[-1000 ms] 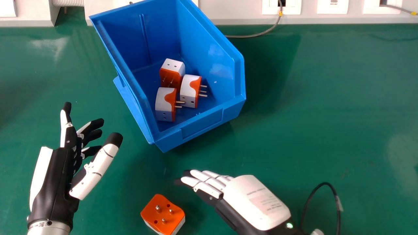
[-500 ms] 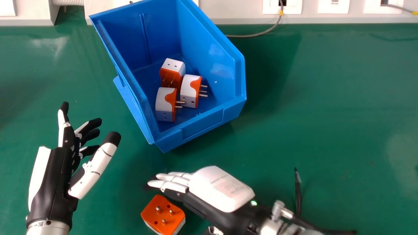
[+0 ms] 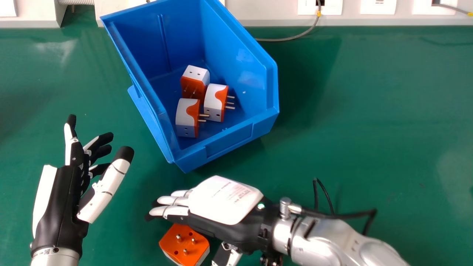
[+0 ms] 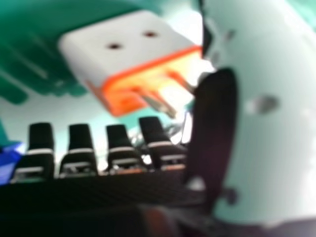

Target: Pick all objects and put in blue box

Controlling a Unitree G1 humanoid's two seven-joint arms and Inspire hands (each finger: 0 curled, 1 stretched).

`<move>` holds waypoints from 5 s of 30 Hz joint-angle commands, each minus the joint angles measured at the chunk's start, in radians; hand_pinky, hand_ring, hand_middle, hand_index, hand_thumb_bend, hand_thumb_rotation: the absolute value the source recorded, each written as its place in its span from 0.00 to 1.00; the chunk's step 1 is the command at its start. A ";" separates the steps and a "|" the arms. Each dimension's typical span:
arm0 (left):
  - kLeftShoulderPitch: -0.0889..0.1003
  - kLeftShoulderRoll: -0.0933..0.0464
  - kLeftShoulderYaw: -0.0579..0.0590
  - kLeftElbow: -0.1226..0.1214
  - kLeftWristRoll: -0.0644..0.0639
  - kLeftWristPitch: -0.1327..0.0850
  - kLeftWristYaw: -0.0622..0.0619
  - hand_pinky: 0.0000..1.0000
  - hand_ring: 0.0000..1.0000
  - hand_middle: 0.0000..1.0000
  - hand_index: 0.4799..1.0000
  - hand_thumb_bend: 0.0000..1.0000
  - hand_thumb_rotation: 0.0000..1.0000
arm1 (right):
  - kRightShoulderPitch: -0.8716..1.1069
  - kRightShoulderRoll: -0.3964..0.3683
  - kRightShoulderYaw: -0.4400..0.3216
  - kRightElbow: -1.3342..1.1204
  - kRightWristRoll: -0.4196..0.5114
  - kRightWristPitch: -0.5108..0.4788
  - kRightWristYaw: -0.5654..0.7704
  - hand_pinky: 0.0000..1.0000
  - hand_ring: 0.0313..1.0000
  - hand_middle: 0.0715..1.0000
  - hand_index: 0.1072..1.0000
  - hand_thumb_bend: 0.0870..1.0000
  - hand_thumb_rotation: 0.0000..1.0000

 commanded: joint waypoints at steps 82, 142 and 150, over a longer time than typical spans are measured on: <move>0.005 -0.013 -0.023 -0.076 0.021 0.020 0.022 0.89 0.92 0.93 0.87 0.62 0.85 | -0.158 0.089 0.116 0.291 0.002 0.071 -0.066 0.06 0.09 0.16 0.41 0.45 0.13; -0.067 0.002 -0.020 0.012 0.007 -0.008 0.017 0.90 0.92 0.94 0.86 0.61 0.85 | -0.303 0.017 -0.365 -0.153 0.040 0.085 -0.178 0.07 0.09 0.14 0.41 0.44 0.15; -0.058 -0.001 -0.018 0.013 -0.001 -0.011 0.016 0.90 0.92 0.94 0.86 0.61 0.85 | -0.481 0.063 -0.315 0.070 -0.021 0.122 -0.256 0.07 0.10 0.15 0.41 0.44 0.15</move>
